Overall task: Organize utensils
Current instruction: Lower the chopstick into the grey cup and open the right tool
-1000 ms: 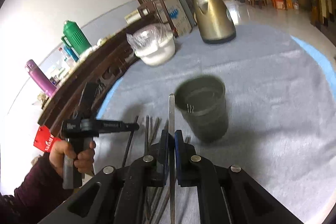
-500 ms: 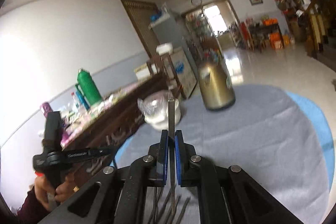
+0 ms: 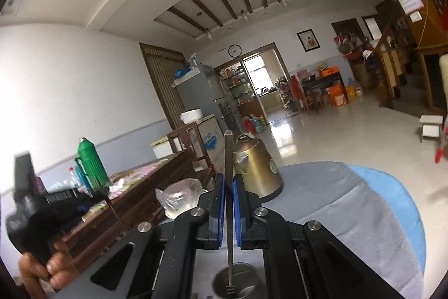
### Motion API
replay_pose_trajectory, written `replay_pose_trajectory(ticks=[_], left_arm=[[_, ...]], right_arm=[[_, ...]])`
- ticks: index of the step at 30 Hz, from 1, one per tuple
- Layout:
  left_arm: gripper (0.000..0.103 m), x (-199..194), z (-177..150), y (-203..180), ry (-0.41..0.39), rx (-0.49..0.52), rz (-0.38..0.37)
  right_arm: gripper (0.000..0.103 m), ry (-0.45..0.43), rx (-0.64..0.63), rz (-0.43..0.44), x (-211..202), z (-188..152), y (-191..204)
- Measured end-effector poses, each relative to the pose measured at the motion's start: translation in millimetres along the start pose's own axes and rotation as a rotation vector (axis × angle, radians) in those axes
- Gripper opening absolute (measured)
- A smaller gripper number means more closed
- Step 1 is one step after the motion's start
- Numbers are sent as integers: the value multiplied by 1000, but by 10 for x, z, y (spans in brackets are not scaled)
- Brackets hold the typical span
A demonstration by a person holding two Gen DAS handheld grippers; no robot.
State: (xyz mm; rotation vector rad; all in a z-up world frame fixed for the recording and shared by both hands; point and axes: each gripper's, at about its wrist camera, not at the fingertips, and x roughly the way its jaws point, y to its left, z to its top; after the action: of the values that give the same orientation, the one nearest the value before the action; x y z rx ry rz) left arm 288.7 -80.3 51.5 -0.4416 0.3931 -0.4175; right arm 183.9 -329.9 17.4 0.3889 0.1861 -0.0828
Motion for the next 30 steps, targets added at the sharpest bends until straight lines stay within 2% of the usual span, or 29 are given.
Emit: replay_pose_trajectory(ticks=[7,15,19,30], left_arm=[[7,264,-246,-79,-16,33,19],[7,517,-573,-37,91,65,33],[7,531,-663,-6,107,67,40],[7,392,-564,43,75,40,20]], right_arm=[[6,73,2,-18,151,-176,-44],[6,140,16,-24,212,-381,-141],[6,171,34,-25,256,-483,-175],[6,189,42,-16,261,-587,-149]])
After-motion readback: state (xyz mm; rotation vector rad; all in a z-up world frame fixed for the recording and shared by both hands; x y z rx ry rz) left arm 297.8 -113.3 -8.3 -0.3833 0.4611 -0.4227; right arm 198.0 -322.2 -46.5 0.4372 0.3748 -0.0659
